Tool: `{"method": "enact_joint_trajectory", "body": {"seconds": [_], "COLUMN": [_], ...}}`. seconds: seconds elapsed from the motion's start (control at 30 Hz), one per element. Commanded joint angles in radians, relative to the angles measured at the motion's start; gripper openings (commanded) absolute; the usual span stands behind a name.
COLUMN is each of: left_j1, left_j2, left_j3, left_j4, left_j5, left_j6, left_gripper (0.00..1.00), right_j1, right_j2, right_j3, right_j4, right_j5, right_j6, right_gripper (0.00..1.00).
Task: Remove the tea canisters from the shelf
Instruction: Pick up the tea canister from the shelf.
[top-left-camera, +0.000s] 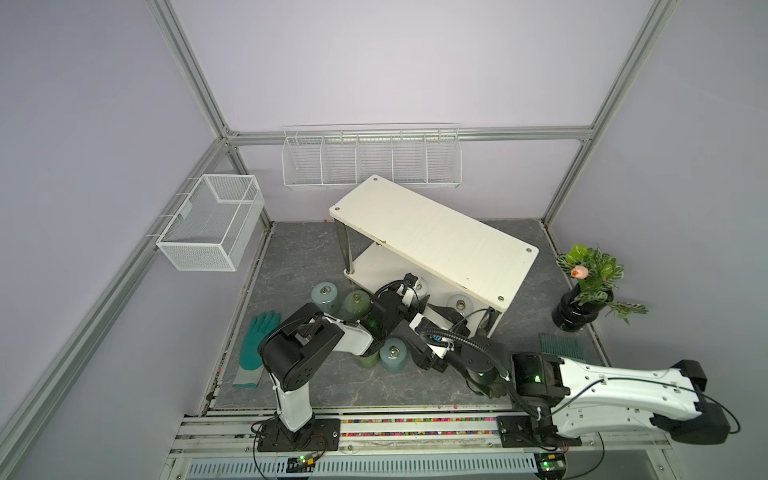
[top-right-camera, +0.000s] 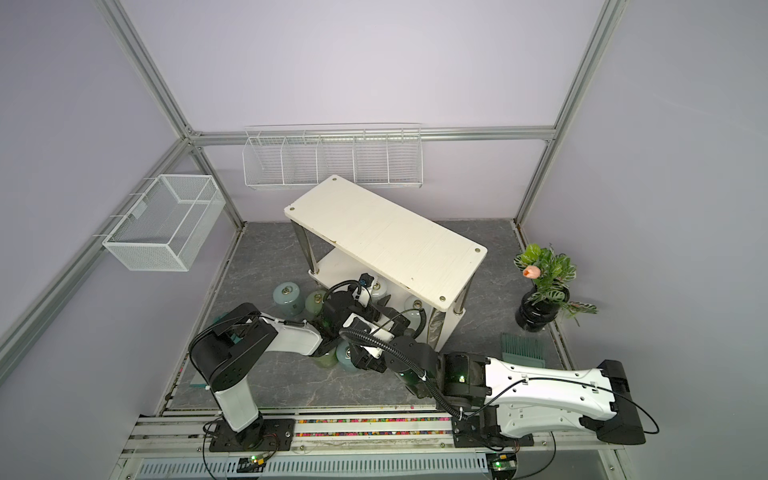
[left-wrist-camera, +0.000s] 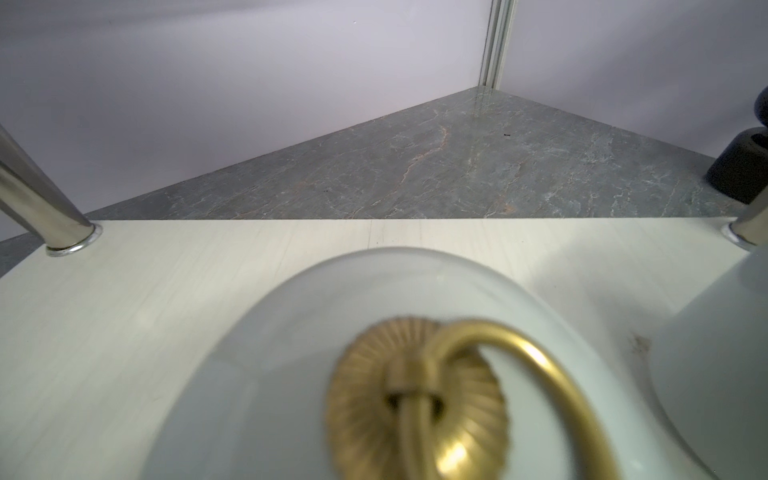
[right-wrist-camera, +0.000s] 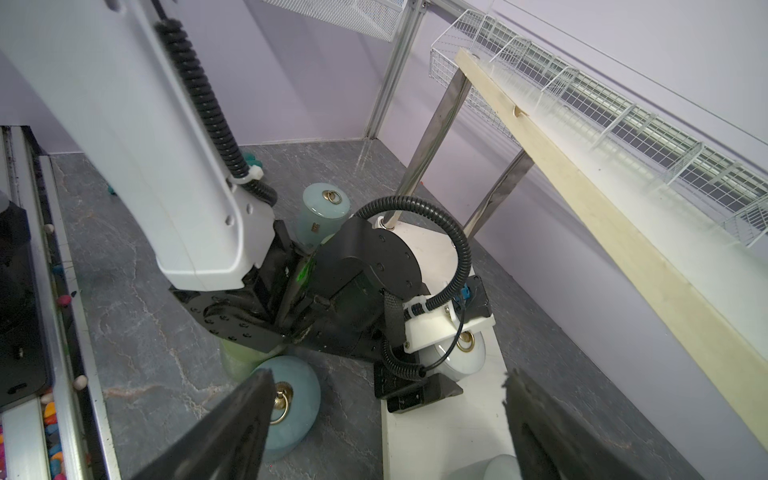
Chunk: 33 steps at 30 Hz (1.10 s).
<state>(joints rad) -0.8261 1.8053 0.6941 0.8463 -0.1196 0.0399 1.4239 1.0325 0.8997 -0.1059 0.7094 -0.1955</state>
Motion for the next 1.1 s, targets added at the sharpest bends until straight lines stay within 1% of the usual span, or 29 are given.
{"method": "enact_joint_trajectory", "body": {"seconds": [0.0,0.1,0.23,0.4,0.5,0.57,0.63,0.8,1.07], "left_j1": [-0.005,-0.005,-0.005,-0.005,-0.005,-0.007,-0.007,-0.007,-0.007], "left_j2": [-0.068,-0.099,-0.154,-0.265,-0.348,-0.421,-0.483,-0.674,-0.927], "left_j3": [0.001,-0.002,-0.014,-0.077,-0.119,-0.14,-0.171,-0.233,-0.342], "left_j4": [0.06,0.051,0.032,0.012,-0.04,-0.117,-0.143,-0.253,-0.44], "left_j5": [-0.03,-0.035,-0.046,-0.085,-0.112,-0.137,-0.161,-0.227,-0.336], "left_j6": [0.037,0.041,0.046,0.031,0.019,0.003,0.003,-0.01,-0.119], "left_gripper": [0.7,0.7,0.7,0.7,0.7,0.7,0.7,0.7,0.7], "right_j1": [0.006,0.005,0.005,0.005,0.004,0.004,0.004,0.003,0.003], "right_j2": [-0.018,-0.026,-0.028,-0.034,-0.039,-0.042,-0.045,-0.042,-0.035], "right_j3": [-0.008,-0.013,-0.01,-0.013,-0.015,-0.015,-0.015,-0.029,-0.053], "right_j4": [0.044,0.049,0.051,0.062,0.077,0.081,0.085,0.099,0.112], "right_j5": [0.001,0.004,0.044,0.061,0.058,0.053,0.049,0.039,0.021], "right_j6": [-0.014,-0.018,-0.018,-0.027,-0.039,-0.045,-0.046,-0.047,-0.035], "right_gripper": [0.89,0.89,0.89,0.89,0.89,0.89,0.89,0.89,0.89]}}
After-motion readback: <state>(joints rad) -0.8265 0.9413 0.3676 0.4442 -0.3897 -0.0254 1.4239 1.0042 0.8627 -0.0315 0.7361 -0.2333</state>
